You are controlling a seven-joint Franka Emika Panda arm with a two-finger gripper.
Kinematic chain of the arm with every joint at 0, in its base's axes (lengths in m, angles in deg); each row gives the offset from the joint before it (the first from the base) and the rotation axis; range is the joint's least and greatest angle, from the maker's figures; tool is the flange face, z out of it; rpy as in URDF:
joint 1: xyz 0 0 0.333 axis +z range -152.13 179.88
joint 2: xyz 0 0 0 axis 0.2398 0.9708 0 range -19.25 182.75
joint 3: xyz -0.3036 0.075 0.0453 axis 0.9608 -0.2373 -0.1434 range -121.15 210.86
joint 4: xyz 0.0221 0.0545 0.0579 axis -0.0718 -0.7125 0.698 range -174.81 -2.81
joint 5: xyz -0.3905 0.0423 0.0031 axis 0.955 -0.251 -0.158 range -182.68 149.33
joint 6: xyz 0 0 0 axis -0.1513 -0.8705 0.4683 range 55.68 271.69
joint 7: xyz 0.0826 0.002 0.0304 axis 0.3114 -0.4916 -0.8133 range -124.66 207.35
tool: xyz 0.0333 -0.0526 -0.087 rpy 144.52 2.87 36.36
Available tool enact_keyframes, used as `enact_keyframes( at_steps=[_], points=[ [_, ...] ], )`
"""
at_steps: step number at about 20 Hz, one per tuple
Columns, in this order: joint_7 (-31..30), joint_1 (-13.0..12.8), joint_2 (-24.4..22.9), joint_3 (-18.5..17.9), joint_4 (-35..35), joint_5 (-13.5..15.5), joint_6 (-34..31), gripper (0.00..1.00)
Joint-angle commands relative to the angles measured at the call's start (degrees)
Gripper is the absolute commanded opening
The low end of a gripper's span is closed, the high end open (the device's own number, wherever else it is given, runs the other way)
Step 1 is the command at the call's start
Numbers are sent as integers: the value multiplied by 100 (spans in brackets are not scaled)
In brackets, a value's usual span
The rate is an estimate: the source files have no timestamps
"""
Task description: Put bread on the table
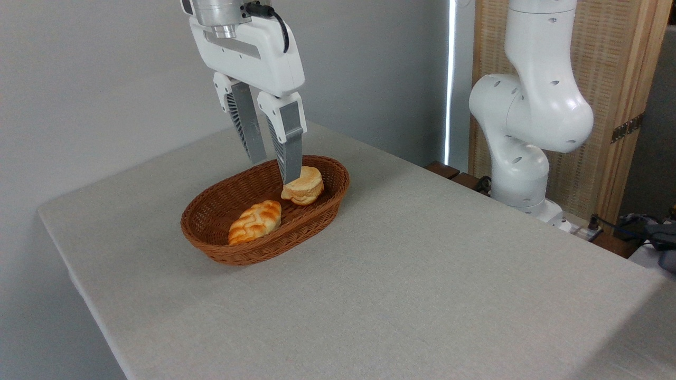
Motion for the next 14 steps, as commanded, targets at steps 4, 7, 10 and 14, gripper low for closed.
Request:
enact_keyframes(
  at_steps=[4,7,10,14],
  points=[
    [147,-2,-104,-228,-68,180,42,100],
    [147,-2,-113,-246,-59,180,42,100],
    [147,-2,-139,-254,-59,172,33,100],
    [147,7,-148,-254,-41,180,33,100]
  ],
)
